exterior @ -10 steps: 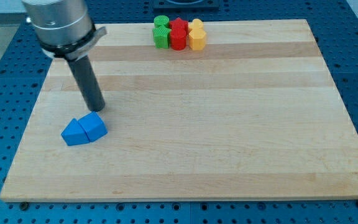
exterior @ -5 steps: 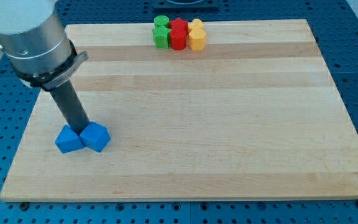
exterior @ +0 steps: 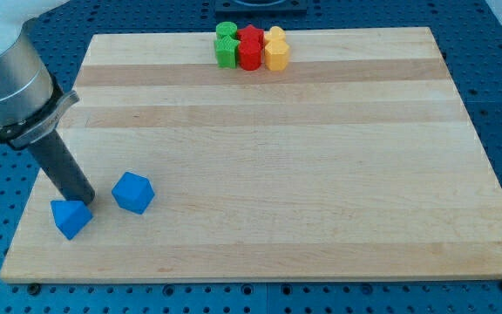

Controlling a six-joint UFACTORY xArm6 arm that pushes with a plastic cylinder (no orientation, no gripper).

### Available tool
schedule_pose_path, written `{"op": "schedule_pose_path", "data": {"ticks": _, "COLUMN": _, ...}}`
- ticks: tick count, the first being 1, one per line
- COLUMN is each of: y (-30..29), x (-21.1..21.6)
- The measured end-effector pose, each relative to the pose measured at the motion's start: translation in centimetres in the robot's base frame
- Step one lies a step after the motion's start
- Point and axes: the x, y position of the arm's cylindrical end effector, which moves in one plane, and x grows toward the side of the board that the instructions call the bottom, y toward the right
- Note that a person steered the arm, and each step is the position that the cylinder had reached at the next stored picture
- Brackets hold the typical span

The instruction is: Place the blue blocks at the bottom left of the board

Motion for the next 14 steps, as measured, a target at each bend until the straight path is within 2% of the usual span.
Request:
{"op": "schedule_pose_path", "data": {"ticks": 1, "y": 0.0, "x": 0.0}}
{"op": "schedule_pose_path", "data": {"ticks": 3, "y": 0.0, "x": -4.0}}
{"op": "schedule_pose_path", "data": {"ticks": 5, "y": 4.2, "x": -5.0}}
{"op": "schedule_pose_path", "data": {"ticks": 6, "y": 6.3, "x": -4.8}}
{"op": "schedule_pose_path", "data": {"ticks": 8, "y": 6.4, "x": -1.1}}
{"op": "schedule_pose_path", "data": {"ticks": 14, "y": 9.5, "x": 0.1}}
